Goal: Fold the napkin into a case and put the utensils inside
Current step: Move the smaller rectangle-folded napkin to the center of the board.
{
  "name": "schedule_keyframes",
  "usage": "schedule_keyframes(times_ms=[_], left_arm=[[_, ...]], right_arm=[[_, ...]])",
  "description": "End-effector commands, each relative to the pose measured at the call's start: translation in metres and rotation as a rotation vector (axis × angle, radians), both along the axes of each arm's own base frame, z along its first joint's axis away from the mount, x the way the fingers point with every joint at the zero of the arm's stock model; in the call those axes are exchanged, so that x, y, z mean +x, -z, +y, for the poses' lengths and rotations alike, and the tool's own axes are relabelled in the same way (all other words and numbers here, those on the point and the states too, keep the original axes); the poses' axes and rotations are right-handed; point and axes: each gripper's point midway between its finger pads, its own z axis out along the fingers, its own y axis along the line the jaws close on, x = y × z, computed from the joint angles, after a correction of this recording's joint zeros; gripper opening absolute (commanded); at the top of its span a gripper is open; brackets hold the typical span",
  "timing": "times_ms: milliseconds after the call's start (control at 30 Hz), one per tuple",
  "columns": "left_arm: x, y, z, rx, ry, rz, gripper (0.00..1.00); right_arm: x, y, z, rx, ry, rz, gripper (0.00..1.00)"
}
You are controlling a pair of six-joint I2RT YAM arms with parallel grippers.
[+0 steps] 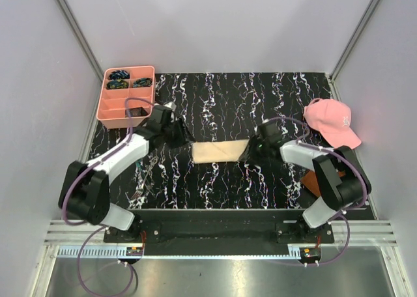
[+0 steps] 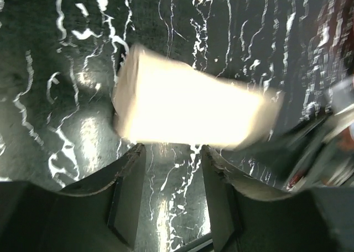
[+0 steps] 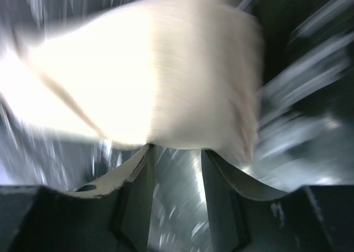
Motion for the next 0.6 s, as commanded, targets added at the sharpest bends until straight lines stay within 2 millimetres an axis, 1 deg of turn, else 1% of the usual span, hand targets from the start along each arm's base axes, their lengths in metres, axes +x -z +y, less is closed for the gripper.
schedule_keyframes(times_ms=[0,33,67,100,133,167,200,233,267,300,333,367,400,433,467,500,533,567], left_arm=[[0.027,-0.011,-0.042,-0.011,0.108,-0.032,0.48],[0.026,-0.009,-0.051,-0.018,0.130,-0.019,0.48],[0.031,-0.008,-0.059,-0.026,0.138,-0.012,0.48],[0.032,-0.008,-0.065,-0.027,0.149,-0.015,0.50],[0.031,-0.007,-0.072,-0.029,0.175,-0.012,0.51],[0.032,-0.005,-0.082,-0.041,0.217,-0.004,0.52],[0.032,-0.003,-0.086,-0.039,0.234,0.003,0.52],[0.029,-0.001,-0.092,-0.034,0.251,0.007,0.52],[0.032,0.004,-0.091,-0.011,0.248,0.003,0.54],[0.032,0.007,-0.092,-0.004,0.250,0.005,0.54],[0.032,0.010,-0.094,-0.004,0.256,0.008,0.56],[0.029,0.015,-0.100,-0.025,0.291,0.028,0.57],[0.028,0.017,-0.106,-0.039,0.311,0.030,0.57],[0.024,0.019,-0.113,-0.050,0.339,0.036,0.57],[0.021,0.026,-0.120,-0.066,0.368,0.056,0.58],[0.019,0.029,-0.125,-0.070,0.378,0.062,0.58],[0.015,0.033,-0.131,-0.066,0.395,0.071,0.58],[0.014,0.040,-0.134,-0.064,0.397,0.083,0.57]], right_arm=[[0.106,-0.008,-0.100,-0.207,0.198,-0.145,0.48],[0.116,-0.002,-0.108,-0.217,0.197,-0.119,0.49],[0.125,-0.006,-0.121,-0.236,0.220,-0.108,0.49],[0.147,-0.023,-0.130,-0.245,0.226,-0.166,0.50],[0.154,-0.027,-0.133,-0.256,0.213,-0.171,0.51],[0.150,-0.029,-0.140,-0.304,0.213,-0.141,0.52],[0.157,-0.038,-0.141,-0.316,0.200,-0.161,0.55],[0.155,-0.045,-0.142,-0.314,0.199,-0.168,0.57],[0.151,-0.050,-0.136,-0.285,0.180,-0.167,0.59],[0.142,-0.048,-0.133,-0.266,0.174,-0.154,0.60],[0.136,-0.057,-0.130,-0.238,0.169,-0.169,0.65],[0.129,-0.060,-0.120,-0.188,0.139,-0.164,0.68],[0.114,-0.052,-0.118,-0.167,0.131,-0.133,0.70],[0.107,-0.059,-0.115,-0.140,0.125,-0.146,0.73],[0.101,-0.063,-0.108,-0.099,0.104,-0.157,0.75],[0.088,-0.055,-0.108,-0.094,0.100,-0.129,0.76],[0.083,-0.062,-0.109,-0.088,0.103,-0.145,0.76],[0.079,-0.062,-0.109,-0.084,0.104,-0.145,0.77]])
